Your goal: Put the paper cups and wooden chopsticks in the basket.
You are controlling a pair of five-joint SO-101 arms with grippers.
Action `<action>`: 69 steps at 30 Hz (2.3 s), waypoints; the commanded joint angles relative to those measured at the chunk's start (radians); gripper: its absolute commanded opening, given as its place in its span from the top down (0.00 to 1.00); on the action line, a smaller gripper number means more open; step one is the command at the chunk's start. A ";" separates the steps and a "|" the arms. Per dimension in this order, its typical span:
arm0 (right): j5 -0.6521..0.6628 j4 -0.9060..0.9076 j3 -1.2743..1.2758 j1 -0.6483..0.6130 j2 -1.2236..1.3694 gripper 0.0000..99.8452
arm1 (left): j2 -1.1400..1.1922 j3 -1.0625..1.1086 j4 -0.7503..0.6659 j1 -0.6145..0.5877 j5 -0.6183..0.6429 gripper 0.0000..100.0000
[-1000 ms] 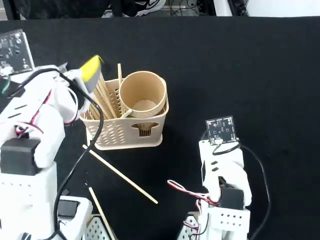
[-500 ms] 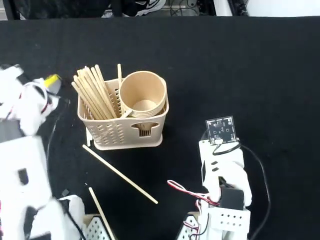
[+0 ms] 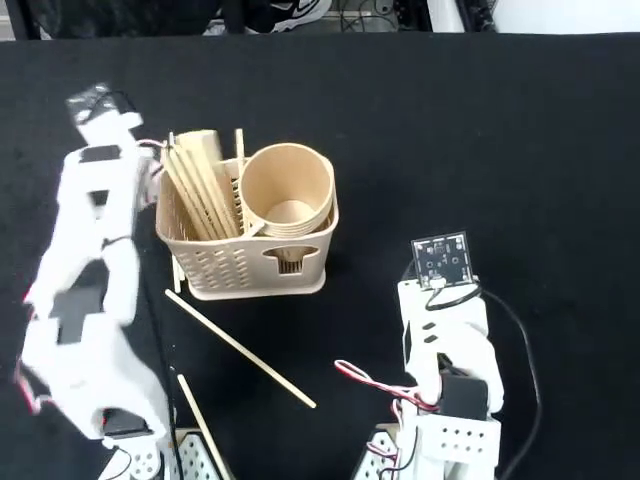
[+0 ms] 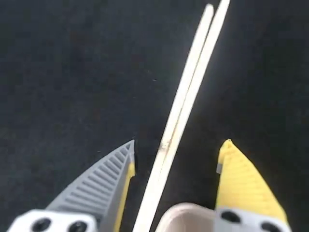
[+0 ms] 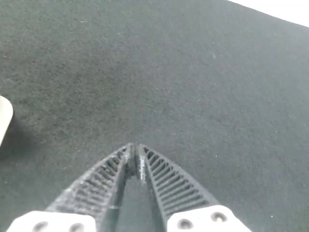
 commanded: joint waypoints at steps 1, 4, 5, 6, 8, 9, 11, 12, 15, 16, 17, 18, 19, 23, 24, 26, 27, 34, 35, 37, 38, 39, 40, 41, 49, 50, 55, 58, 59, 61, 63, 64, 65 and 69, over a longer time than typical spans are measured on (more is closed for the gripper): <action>0.009 -0.012 -0.004 -0.008 -0.035 0.99 | 0.180 -0.236 0.101 0.018 -0.006 0.73; 0.009 -0.012 -0.004 -0.008 -0.035 0.99 | 0.288 -0.318 0.130 0.016 0.000 0.75; 0.009 -0.012 -0.004 -0.008 -0.035 0.99 | 0.316 -0.343 0.138 0.016 0.000 0.78; 0.009 -0.012 -0.004 -0.008 -0.035 0.99 | 0.344 -0.363 0.144 0.016 -0.006 0.82; 0.009 -0.012 -0.004 -0.008 -0.035 0.99 | 0.370 -0.414 0.175 0.013 -0.006 0.91; 0.009 -0.012 -0.004 -0.006 -0.035 0.99 | 0.382 -0.435 0.195 0.013 -0.008 0.95; 0.009 -0.012 -0.004 -0.006 -0.035 0.99 | 0.393 -0.452 0.219 0.016 -0.008 0.96; 0.009 -0.012 -0.004 -0.006 -0.035 0.99 | 0.399 -0.452 0.222 0.016 -0.009 0.96; 0.009 -0.012 -0.004 -0.006 -0.035 0.99 | 0.400 -0.456 0.229 -0.004 -0.061 0.97; 0.009 -0.012 -0.004 -0.006 -0.035 0.99 | 0.397 -0.456 0.229 -0.016 -0.077 0.97; 0.009 -0.012 -0.004 -0.006 -0.035 0.99 | 0.391 -0.456 0.230 -0.028 -0.081 0.97; 0.009 -0.012 -0.004 -0.006 -0.035 0.99 | 0.381 -0.455 0.233 -0.042 -0.086 0.97; 0.009 -0.012 -0.004 -0.006 -0.035 0.99 | 0.364 -0.460 0.253 -0.054 -0.086 0.97; 0.009 -0.012 -0.004 -0.006 -0.035 0.99 | 0.259 -0.493 0.344 -0.094 -0.086 0.97; 0.009 -0.012 -0.004 -0.006 -0.035 0.99 | 0.224 -0.496 0.359 -0.102 -0.086 0.97; 0.009 -0.012 -0.004 -0.006 -0.035 0.99 | 0.152 -0.492 0.371 -0.113 -0.086 0.97; 0.009 -0.012 -0.004 -0.006 -0.035 0.99 | 0.114 -0.490 0.379 -0.116 -0.086 0.97; 0.009 -0.012 -0.004 -0.006 -0.035 0.99 | -0.247 -0.489 0.428 -0.162 -0.086 0.97; 0.009 -0.012 -0.004 -0.006 -0.035 0.99 | -0.308 -0.487 0.430 -0.166 -0.086 0.97; 0.009 -0.012 -0.004 -0.006 -0.035 0.99 | -0.436 -0.486 0.436 -0.166 -0.086 0.97; 0.009 -0.012 -0.004 -0.008 -0.035 0.99 | -0.502 -0.487 0.437 -0.160 -0.086 0.97; 0.009 -0.012 -0.004 -0.008 -0.035 0.99 | -0.568 -0.487 0.437 -0.156 -0.084 0.97; 0.009 -0.012 -0.004 -0.008 -0.035 0.99 | -0.635 -0.487 0.434 -0.143 -0.084 0.97; 0.009 -0.012 -0.004 -0.008 -0.035 0.99 | -0.701 -0.487 0.434 -0.122 -0.084 0.97; 0.009 -0.012 -0.004 -0.006 -0.035 0.99 | -1.155 -0.280 0.284 0.127 -0.084 0.97; 0.009 -0.012 -0.004 -0.006 -0.035 0.99 | -1.203 -0.205 0.232 0.154 -0.084 0.97; 0.009 -0.012 -0.004 -0.006 -0.035 0.99 | -1.447 0.257 -0.072 0.225 -0.086 0.97; 0.009 -0.012 -0.004 -0.006 -0.035 0.99 | -1.585 0.504 -0.195 0.231 -0.086 0.93; 0.009 -0.012 -0.004 -0.006 -0.035 0.99 | -1.625 0.568 -0.204 0.232 -0.081 0.87; 0.009 -0.012 -0.004 -0.006 -0.035 0.99 | -1.679 0.679 -0.203 0.239 -0.025 0.77; 0.009 -0.012 -0.004 -0.006 -0.035 0.99 | -1.723 0.751 -0.193 0.206 0.014 0.74; 0.009 -0.012 -0.004 -0.006 -0.035 0.99 | -1.731 0.763 -0.186 0.174 0.014 0.74; 0.009 -0.012 -0.004 -0.006 -0.035 0.99 | -1.738 0.774 -0.187 0.136 0.014 0.74; 0.009 -0.012 -0.004 -0.006 -0.035 0.99 | -1.662 0.785 -0.221 -0.033 0.015 0.74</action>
